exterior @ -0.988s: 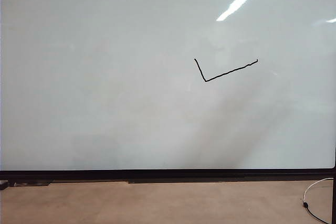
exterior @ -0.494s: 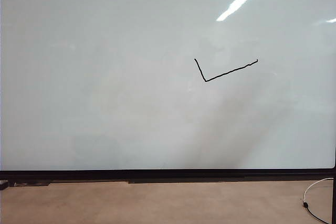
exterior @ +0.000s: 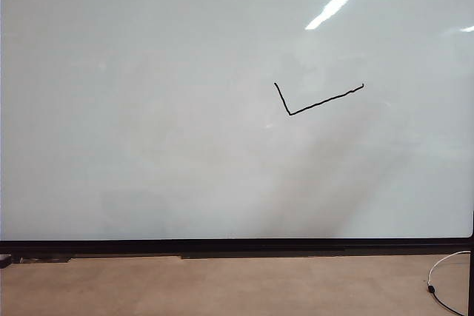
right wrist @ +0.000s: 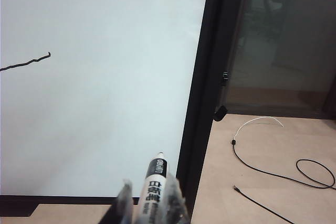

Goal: Pick up the pen on the shelf to the right of the whiteboard and draw a check mark.

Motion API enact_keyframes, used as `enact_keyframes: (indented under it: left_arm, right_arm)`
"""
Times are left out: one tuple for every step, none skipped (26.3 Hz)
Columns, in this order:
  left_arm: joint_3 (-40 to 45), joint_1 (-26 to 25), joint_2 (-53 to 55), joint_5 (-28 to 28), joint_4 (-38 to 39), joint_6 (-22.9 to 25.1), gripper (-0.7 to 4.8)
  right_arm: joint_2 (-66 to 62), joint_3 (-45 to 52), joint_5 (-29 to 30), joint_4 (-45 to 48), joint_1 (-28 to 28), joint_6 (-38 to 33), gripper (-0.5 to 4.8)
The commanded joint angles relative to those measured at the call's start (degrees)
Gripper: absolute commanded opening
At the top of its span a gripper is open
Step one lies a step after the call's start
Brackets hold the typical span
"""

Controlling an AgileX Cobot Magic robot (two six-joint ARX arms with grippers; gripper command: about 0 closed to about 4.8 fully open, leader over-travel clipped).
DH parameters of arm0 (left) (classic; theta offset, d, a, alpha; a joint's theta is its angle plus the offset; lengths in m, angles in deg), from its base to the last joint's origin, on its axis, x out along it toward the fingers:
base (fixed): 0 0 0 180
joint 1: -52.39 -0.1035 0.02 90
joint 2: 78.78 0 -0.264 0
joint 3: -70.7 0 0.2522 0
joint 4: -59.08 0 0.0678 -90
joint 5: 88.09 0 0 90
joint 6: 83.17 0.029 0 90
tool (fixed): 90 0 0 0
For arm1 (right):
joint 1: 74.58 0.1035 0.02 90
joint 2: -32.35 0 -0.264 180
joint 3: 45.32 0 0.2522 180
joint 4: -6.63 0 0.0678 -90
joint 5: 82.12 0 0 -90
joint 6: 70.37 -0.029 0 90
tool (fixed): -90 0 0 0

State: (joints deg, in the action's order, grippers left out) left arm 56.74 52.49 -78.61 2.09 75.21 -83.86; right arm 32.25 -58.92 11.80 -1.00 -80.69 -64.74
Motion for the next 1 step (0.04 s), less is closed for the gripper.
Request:
enact_keyframes:
  left_arm:
    - [-0.17, 0.00, 0.02, 0.02, -0.72, 0.24, -0.04]
  right_arm:
    - [0.02, -0.20, -0.15, 0.96, 0.04, -0.24, -0.08]
